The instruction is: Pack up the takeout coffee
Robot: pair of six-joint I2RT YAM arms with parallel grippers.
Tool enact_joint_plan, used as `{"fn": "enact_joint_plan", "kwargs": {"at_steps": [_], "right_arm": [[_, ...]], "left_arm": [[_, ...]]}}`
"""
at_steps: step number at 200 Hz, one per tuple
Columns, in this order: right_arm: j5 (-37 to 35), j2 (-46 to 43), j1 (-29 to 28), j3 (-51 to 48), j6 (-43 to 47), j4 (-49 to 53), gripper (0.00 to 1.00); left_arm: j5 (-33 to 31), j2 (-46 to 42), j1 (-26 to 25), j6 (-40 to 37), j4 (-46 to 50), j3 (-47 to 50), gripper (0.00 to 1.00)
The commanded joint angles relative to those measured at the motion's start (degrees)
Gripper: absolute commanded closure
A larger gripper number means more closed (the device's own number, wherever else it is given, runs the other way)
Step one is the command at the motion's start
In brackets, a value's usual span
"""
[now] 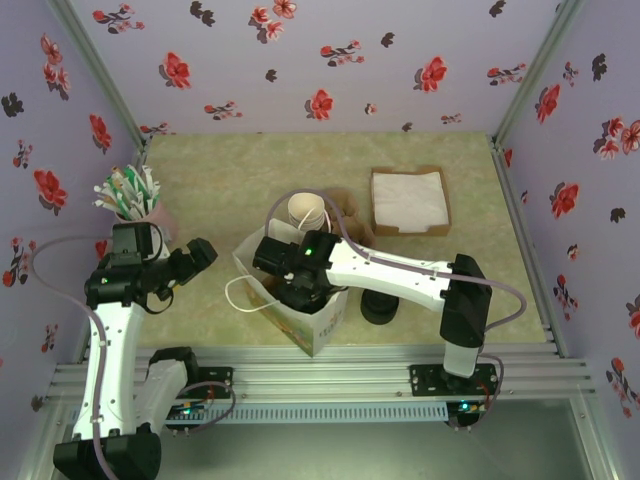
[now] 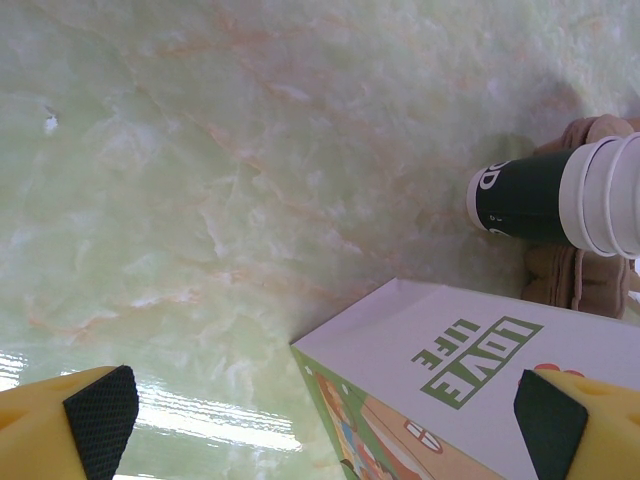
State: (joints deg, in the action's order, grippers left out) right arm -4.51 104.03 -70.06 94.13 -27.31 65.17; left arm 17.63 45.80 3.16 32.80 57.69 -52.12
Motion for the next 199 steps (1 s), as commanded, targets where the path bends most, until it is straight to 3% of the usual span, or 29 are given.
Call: {"fn": "enact_joint_plan", "kwargs": {"at_steps": [1, 199], "right_arm": [[-0.76, -2.02, -0.55, -0.25, -1.14, 2.66, 0.21], [3.11, -4.56, -0.78, -0.66, -2.05, 5.58, 0.13]], "left_arm": [[0.26, 0.08, -0.35, -0.85, 0.15, 0.06, 0.01], [0.37, 0.24, -0.43, -0.91, 0.03, 0.00, 0.01]]}}
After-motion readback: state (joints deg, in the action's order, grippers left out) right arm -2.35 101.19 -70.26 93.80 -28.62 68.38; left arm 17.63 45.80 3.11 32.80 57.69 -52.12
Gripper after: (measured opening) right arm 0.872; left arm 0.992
